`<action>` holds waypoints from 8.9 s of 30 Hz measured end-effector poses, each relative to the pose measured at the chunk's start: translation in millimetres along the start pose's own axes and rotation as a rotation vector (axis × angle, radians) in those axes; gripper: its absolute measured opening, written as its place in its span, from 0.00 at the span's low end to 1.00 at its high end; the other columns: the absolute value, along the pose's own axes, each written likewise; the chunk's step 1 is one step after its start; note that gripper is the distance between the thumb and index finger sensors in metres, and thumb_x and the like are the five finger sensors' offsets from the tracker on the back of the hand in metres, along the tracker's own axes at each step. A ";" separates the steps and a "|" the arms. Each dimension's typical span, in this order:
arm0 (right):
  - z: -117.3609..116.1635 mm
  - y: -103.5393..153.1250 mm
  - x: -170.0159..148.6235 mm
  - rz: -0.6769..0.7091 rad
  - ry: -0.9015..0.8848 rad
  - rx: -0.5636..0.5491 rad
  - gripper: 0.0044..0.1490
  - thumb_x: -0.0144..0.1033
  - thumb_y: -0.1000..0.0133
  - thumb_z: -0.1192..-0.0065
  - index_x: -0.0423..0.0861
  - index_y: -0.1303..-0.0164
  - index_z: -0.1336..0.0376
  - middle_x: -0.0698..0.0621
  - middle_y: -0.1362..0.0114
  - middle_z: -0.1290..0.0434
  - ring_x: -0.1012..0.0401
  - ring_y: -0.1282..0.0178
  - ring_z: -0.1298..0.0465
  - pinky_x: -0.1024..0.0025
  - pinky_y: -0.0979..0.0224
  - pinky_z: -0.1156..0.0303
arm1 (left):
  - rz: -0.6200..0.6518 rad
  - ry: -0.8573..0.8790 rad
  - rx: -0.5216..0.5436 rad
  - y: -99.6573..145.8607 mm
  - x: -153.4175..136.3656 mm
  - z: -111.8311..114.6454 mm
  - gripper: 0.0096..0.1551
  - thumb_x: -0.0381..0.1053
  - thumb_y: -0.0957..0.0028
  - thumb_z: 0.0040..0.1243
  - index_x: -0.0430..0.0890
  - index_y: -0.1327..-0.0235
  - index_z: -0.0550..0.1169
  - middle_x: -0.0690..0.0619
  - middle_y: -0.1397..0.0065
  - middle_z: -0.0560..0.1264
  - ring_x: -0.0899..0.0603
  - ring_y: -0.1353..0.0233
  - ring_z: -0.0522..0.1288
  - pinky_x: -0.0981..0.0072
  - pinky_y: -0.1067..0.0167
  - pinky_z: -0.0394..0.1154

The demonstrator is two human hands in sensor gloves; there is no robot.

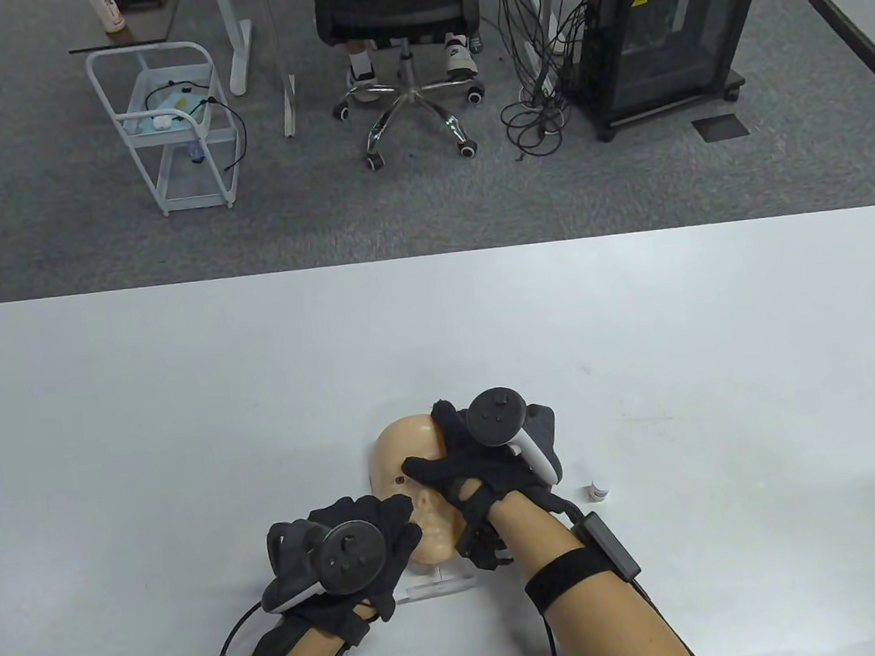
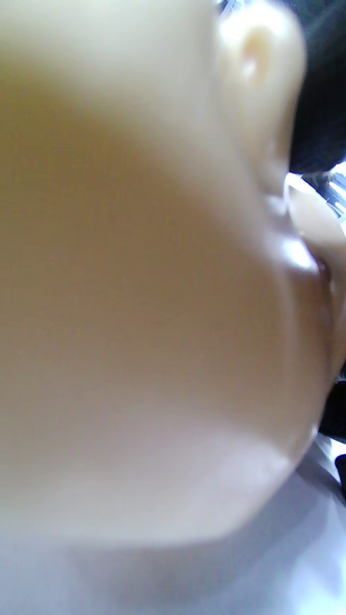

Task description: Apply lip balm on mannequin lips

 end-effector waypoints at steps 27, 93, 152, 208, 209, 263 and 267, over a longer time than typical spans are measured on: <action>-0.6 -0.4 0.0 -0.002 0.006 0.001 0.64 0.69 0.47 0.27 0.51 0.16 0.59 0.36 0.12 0.54 0.35 0.18 0.43 0.37 0.25 0.44 | 0.034 0.230 0.065 -14.8 17.0 1.2 0.26 0.62 0.37 0.65 0.46 0.36 0.76 0.43 0.50 0.83 0.42 0.63 0.81 0.39 0.49 0.75; 33.4 89.1 6.4 0.087 -0.736 0.149 0.53 0.67 0.44 0.29 0.43 0.22 0.45 0.37 0.23 0.33 0.41 0.34 0.24 0.49 0.38 0.25 | 0.172 1.049 0.194 -3.0 -39.9 -11.4 0.29 0.59 0.38 0.63 0.46 0.33 0.69 0.44 0.42 0.80 0.40 0.56 0.81 0.38 0.44 0.73; 104.1 79.0 -113.9 -0.127 0.481 -0.089 0.39 0.52 0.46 0.21 0.49 0.28 0.34 0.46 0.36 0.22 0.47 0.45 0.19 0.47 0.38 0.25 | -0.041 1.186 0.158 0.3 -59.8 15.3 0.28 0.61 0.38 0.67 0.44 0.37 0.74 0.43 0.47 0.83 0.42 0.63 0.84 0.41 0.50 0.77; 40.3 125.9 8.4 0.480 -0.478 -0.055 0.34 0.49 0.45 0.23 0.46 0.33 0.32 0.46 0.39 0.18 0.51 0.52 0.14 0.52 0.43 0.19 | 0.064 1.133 0.090 -3.5 -28.3 22.0 0.34 0.65 0.38 0.63 0.43 0.32 0.70 0.43 0.42 0.83 0.38 0.55 0.85 0.38 0.46 0.76; 48.9 127.0 6.3 0.483 -0.470 -0.084 0.34 0.49 0.45 0.23 0.46 0.33 0.32 0.46 0.40 0.18 0.51 0.52 0.14 0.52 0.43 0.19 | 0.089 1.061 0.116 -1.6 -30.9 14.2 0.34 0.66 0.38 0.62 0.43 0.32 0.70 0.41 0.38 0.81 0.36 0.50 0.84 0.36 0.44 0.74; 129.9 143.3 -24.0 0.224 0.424 -0.504 0.42 0.64 0.46 0.27 0.47 0.30 0.32 0.46 0.38 0.20 0.48 0.47 0.18 0.45 0.37 0.25 | -0.262 0.105 0.034 1.2 -119.0 -3.5 0.52 0.77 0.40 0.59 0.49 0.17 0.54 0.37 0.13 0.50 0.20 0.17 0.46 0.19 0.33 0.44; 130.1 145.8 -22.1 0.311 0.407 -0.530 0.43 0.64 0.47 0.26 0.49 0.29 0.33 0.45 0.27 0.26 0.45 0.32 0.23 0.40 0.31 0.29 | -0.261 0.104 0.029 0.6 -118.5 -2.5 0.52 0.78 0.40 0.59 0.49 0.17 0.54 0.37 0.13 0.50 0.20 0.17 0.46 0.19 0.33 0.44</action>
Point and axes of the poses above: the tracker on the back of each hand, its own x axis roughly to the thumb side, its own y axis roughly from the fingertips to the wrist, z = x × y, the point moved 5 cm from there along -y, roughly from the wrist to the fingertips
